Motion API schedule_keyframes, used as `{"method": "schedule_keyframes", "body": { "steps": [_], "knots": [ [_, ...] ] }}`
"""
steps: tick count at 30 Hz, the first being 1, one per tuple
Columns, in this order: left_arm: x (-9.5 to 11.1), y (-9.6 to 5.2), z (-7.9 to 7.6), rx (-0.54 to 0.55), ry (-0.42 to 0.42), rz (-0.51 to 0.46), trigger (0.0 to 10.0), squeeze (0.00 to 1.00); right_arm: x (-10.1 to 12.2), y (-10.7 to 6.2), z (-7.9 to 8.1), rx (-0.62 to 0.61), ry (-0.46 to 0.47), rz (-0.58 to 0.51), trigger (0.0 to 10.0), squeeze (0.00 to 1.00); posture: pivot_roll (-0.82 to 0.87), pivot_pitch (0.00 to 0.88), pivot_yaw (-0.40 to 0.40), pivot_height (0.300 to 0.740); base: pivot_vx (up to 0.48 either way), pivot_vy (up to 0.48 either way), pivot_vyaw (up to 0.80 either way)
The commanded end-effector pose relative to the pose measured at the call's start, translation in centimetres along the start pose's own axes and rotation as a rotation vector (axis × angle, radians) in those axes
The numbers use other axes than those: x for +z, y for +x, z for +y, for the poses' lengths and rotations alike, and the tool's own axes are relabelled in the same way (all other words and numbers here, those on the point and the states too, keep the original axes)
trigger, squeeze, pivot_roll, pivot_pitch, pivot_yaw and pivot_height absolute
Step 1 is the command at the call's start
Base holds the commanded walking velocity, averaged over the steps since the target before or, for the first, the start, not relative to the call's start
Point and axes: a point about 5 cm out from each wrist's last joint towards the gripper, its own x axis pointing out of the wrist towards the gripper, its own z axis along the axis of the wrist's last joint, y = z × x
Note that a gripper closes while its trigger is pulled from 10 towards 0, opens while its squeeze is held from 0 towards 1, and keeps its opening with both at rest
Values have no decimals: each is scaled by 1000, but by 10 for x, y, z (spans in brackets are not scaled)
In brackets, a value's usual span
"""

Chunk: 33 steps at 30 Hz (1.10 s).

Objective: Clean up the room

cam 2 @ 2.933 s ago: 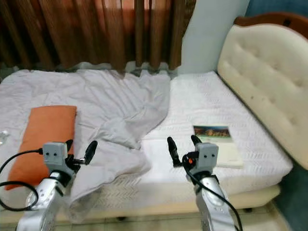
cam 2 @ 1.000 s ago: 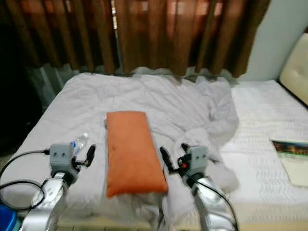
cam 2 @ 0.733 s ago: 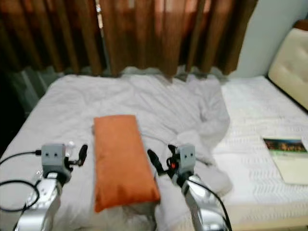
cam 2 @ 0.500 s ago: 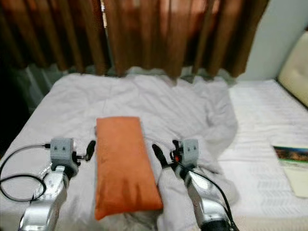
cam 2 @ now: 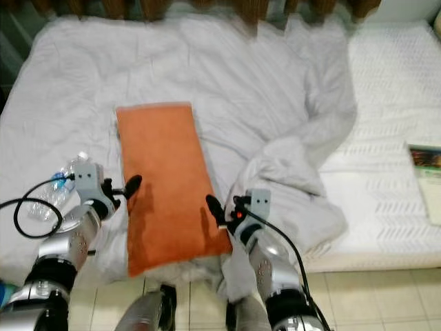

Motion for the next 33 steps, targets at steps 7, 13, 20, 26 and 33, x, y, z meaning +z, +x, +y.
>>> {"method": "schedule_keyframes", "body": {
  "steps": [7,13,20,26,33],
  "knots": [
    [-14,-8,7,6,-188,-16,10000,0,-5,9,16,1,234,-49,10000,0,-27,654,-8,740,0,0,0],
    [-26,-9,-4,-68,-306,19,10000,0,-23,14,31,57,260,17,10000,0,-6,651,-13,740,0,0,0],
    [-39,-12,-34,-280,-359,124,10000,0,-42,16,48,160,189,142,10000,0,-8,655,-23,740,0,0,0],
    [-38,-14,-40,-346,-382,158,10000,0,-55,13,43,182,133,230,10000,0,9,651,-18,740,0,0,0],
    [-75,-26,-52,-407,-297,345,0,0,-63,10,36,159,79,297,0,0,21,644,-14,740,0,0,0]
  ]
}}
